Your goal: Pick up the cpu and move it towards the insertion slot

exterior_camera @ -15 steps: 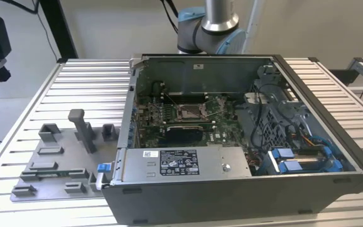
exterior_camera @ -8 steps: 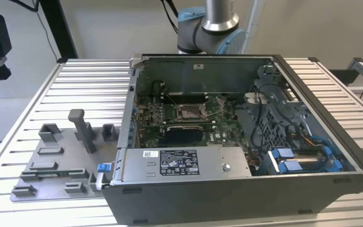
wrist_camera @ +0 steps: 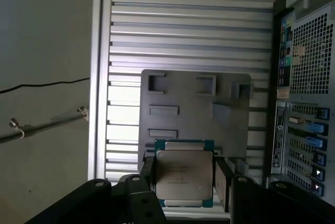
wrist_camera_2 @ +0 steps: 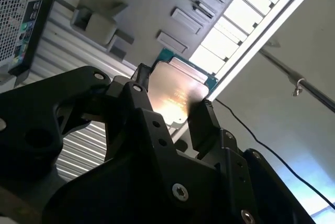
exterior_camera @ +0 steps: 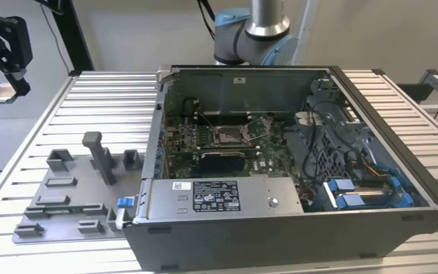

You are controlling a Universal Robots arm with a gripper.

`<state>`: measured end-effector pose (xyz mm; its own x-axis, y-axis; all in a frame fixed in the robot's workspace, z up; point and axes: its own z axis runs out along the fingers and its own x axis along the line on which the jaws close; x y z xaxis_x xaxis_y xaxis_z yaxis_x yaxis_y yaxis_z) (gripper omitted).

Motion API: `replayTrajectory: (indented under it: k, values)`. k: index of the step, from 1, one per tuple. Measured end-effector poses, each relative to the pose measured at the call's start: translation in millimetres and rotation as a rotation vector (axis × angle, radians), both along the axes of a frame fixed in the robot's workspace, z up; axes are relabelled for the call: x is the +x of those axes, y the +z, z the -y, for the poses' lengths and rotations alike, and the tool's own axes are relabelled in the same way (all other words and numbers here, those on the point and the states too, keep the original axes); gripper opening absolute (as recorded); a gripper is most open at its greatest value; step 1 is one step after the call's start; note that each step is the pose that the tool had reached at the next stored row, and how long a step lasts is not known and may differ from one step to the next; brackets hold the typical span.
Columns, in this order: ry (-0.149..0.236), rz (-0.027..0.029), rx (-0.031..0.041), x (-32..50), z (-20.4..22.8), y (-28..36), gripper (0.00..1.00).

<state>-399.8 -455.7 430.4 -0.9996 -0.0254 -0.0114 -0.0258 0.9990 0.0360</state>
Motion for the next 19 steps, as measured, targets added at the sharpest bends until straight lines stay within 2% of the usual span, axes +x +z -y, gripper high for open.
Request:
replayTrajectory:
  k: [19]
  values:
    - [0.000,-0.0048,-0.0002,61.8,0.0,0.0,0.00]
